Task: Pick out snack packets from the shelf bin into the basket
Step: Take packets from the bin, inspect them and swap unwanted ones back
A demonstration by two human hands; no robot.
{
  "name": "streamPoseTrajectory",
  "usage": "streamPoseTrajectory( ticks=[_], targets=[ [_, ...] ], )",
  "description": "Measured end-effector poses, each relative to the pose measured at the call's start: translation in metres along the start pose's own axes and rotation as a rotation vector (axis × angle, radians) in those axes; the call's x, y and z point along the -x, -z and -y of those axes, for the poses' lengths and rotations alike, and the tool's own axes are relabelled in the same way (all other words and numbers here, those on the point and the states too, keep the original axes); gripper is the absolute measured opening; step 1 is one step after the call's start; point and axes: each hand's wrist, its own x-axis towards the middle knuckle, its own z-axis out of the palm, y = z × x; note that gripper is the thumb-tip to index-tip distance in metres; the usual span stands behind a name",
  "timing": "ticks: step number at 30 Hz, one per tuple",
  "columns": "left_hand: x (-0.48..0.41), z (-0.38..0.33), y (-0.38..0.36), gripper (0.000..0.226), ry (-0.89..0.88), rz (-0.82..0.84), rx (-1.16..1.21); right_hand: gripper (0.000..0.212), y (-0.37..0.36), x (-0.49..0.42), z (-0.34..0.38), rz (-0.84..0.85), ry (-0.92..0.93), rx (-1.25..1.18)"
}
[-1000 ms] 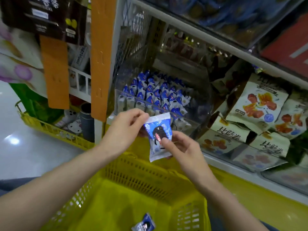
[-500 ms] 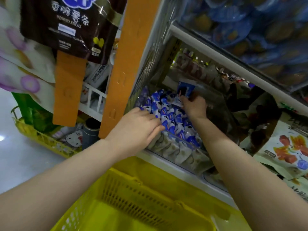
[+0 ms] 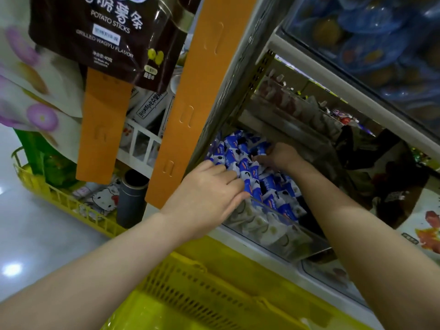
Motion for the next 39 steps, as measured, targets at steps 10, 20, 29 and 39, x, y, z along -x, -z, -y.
streamPoseTrajectory(
  ticks=[10, 20, 29, 39],
  targets=[
    [0.0, 0.0, -0.004, 0.037, 0.001, -0.031, -0.002, 0.036, -0.019, 0.0, 0.004, -0.048, 0.161, -0.178],
    [0.0, 0.0, -0.006, 0.035, -0.007, -0.05, -0.005, 0.025, -0.003, -0.009, -0.025, -0.275, 0.196, -0.093],
    [0.001, -0.001, -0.004, 0.036, 0.01, -0.025, 0.012, 0.029, -0.006, -0.018, -0.027, 0.006, 0.023, -0.104],
    [0.001, -0.007, 0.006, 0.038, 0.058, 0.101, -0.002, 0.018, 0.002, 0.022, -0.024, -0.445, 0.086, -0.284]
  ],
)
